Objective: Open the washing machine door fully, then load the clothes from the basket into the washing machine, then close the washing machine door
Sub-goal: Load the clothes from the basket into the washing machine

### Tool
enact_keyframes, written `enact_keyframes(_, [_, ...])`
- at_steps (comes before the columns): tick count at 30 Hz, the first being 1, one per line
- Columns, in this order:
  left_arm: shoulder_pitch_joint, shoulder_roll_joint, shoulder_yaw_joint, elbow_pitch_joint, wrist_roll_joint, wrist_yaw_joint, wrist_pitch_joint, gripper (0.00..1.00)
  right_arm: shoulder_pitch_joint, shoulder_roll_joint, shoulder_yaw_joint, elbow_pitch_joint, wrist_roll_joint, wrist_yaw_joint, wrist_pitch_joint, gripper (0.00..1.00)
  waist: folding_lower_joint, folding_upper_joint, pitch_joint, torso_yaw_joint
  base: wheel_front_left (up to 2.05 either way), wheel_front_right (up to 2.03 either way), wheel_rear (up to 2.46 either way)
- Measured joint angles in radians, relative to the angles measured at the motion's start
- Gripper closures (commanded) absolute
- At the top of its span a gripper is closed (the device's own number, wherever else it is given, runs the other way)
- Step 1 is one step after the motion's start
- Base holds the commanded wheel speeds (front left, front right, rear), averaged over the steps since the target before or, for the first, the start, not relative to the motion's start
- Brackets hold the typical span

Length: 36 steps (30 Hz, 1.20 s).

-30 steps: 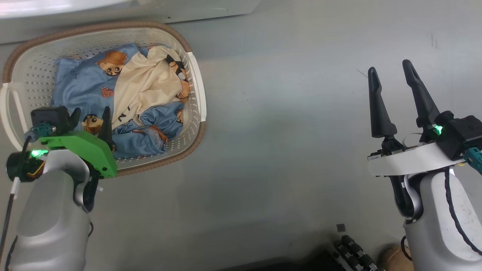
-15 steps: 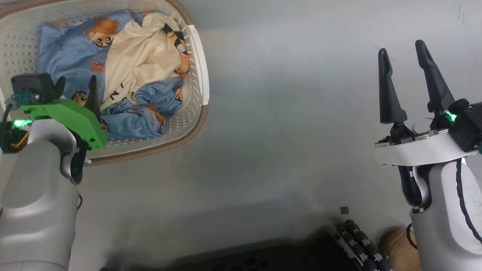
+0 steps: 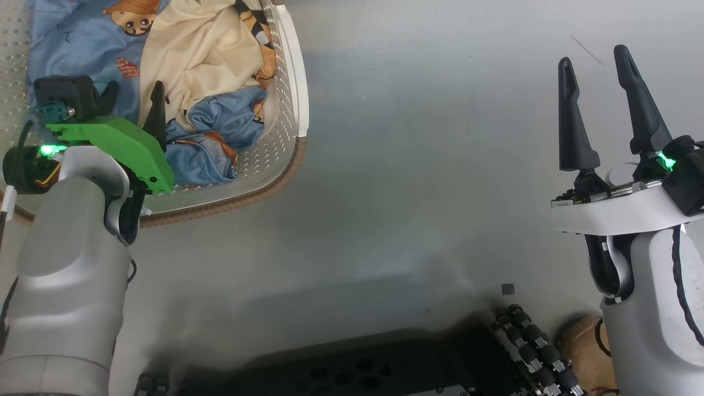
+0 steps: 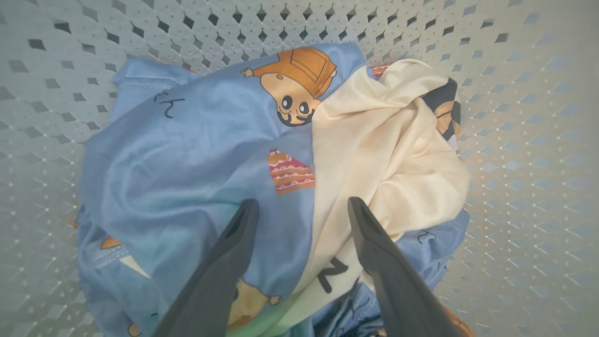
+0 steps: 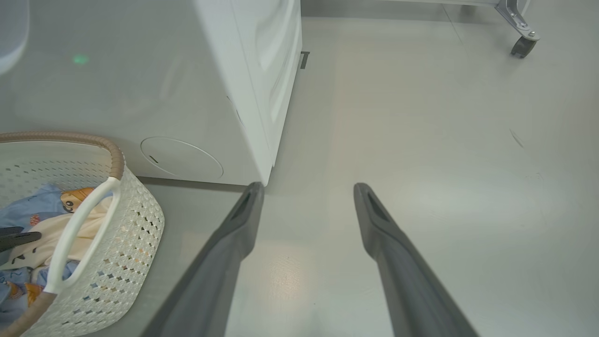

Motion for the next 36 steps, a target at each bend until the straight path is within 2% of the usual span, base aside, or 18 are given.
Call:
enact_keyframes(8, [-0.037, 0.029, -0.031, 0.036, 0.005, -0.002, -0.015, 0.00, -0.021, 0.001, 0.001, -0.014, 0.000, 0.000, 0.000, 0.00, 0.0000, 0.0000, 0.036, -0.004, 0.00, 0.00, 0.00])
enact_keyframes(9, [-0.042, 0.034, -0.035, 0.041, 0.011, -0.002, -0.020, 0.26, -0.022, 0.001, 0.000, -0.015, 0.000, 0.000, 0.000, 0.00, 0.0000, 0.0000, 0.039, -0.004, 0.00, 0.00, 0.00])
enact_keyframes(10, [-0.046, 0.036, -0.040, 0.049, 0.012, -0.002, -0.022, 0.56, -0.022, 0.002, -0.002, -0.015, 0.000, 0.000, 0.000, 0.00, 0.0000, 0.0000, 0.042, -0.005, 0.00, 0.00, 0.00])
enact_keyframes(11, [-0.049, 0.037, -0.047, 0.057, 0.013, -0.002, -0.022, 0.68, -0.023, 0.002, -0.003, -0.015, 0.000, 0.000, 0.000, 0.00, 0.0000, 0.0000, 0.043, -0.005, 0.00, 0.00, 0.00])
enact_keyframes(12, [-0.051, 0.038, -0.053, 0.063, 0.018, -0.002, -0.026, 1.00, -0.023, 0.002, -0.005, -0.016, 0.000, 0.000, 0.000, 0.00, 0.0000, 0.0000, 0.044, -0.005, 0.00, 0.00, 0.00])
enact_keyframes(25, [-0.067, 0.009, -0.104, 0.119, 0.018, -0.002, -0.116, 1.00, -0.030, 0.008, -0.031, -0.013, 0.001, 0.000, 0.000, 0.00, 0.0000, 0.0000, 0.020, 0.009, 0.00, 0.00, 0.00])
enact_keyframes(31, [-0.058, -0.023, -0.155, 0.120, 0.031, -0.002, -0.213, 1.00, -0.039, 0.007, -0.042, 0.019, 0.001, 0.000, 0.000, 0.00, 0.0000, 0.0000, -0.037, 0.036, 0.00, 0.00, 0.00])
enact_keyframes(36, [-0.035, -0.033, -0.160, 0.114, 0.043, -0.002, -0.237, 1.00, -0.040, 0.001, -0.056, 0.025, 0.001, 0.000, 0.000, 0.00, -0.0001, 0.0000, -0.096, 0.059, 0.00, 0.00, 0.00])
